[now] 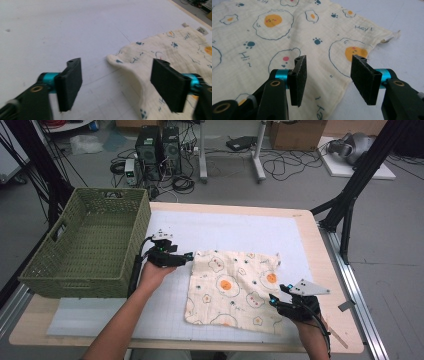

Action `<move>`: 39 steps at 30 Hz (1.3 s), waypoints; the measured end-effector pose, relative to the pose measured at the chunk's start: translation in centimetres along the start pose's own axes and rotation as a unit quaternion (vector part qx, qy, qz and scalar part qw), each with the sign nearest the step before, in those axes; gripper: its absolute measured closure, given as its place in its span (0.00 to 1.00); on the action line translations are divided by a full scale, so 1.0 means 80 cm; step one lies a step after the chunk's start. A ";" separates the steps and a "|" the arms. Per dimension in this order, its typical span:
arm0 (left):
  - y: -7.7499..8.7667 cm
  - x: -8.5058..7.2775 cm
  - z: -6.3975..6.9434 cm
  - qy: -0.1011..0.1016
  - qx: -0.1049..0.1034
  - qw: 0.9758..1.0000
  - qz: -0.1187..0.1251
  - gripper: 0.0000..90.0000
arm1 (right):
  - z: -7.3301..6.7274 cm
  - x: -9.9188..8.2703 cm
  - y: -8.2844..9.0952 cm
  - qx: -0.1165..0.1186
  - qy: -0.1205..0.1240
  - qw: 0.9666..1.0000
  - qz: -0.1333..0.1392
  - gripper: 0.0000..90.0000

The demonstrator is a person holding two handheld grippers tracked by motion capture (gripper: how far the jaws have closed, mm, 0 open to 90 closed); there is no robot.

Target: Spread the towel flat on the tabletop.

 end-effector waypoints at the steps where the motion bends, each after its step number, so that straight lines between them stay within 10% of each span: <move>1: -0.007 0.001 0.001 0.003 -0.004 1.000 -0.006 0.36 | 0.000 0.001 -0.001 0.001 -0.001 1.000 0.003 0.51; 9: -0.050 -0.006 0.014 -0.017 -0.005 0.999 -0.048 0.44 | -0.001 0.001 -0.003 0.003 -0.001 1.000 0.006 0.48; 15: -0.063 -0.023 0.024 -0.073 0.017 0.993 -0.092 0.49 | 0.000 -0.001 -0.006 0.000 0.000 1.000 0.004 0.47; 17: -0.063 -0.026 0.028 -0.123 0.031 0.987 -0.097 0.56 | -0.001 -0.001 -0.007 0.001 0.002 1.000 0.003 0.47; 21: -0.062 -0.027 0.035 -0.151 0.025 0.984 -0.092 0.94 | -0.004 0.000 -0.008 0.003 0.001 1.000 0.001 0.47; 32: -0.020 -0.021 -0.040 -0.077 0.103 0.990 -0.056 0.96 | -0.003 0.006 -0.023 0.005 0.003 1.000 -0.004 0.47; 39: -0.007 -0.030 -0.040 -0.034 0.086 0.996 -0.016 0.60 | 0.007 0.029 -0.055 -0.005 -0.004 1.000 -0.005 0.49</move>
Point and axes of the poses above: each handheld gripper's, and its own axes: y roughly backward along the jaws, x roughly out of its top, z roughly to its right, the point moved 8 cm from there along -y, roughly forward along the jaws, and after that the axes turned 5 degrees about -y, right-handed, at the moved point
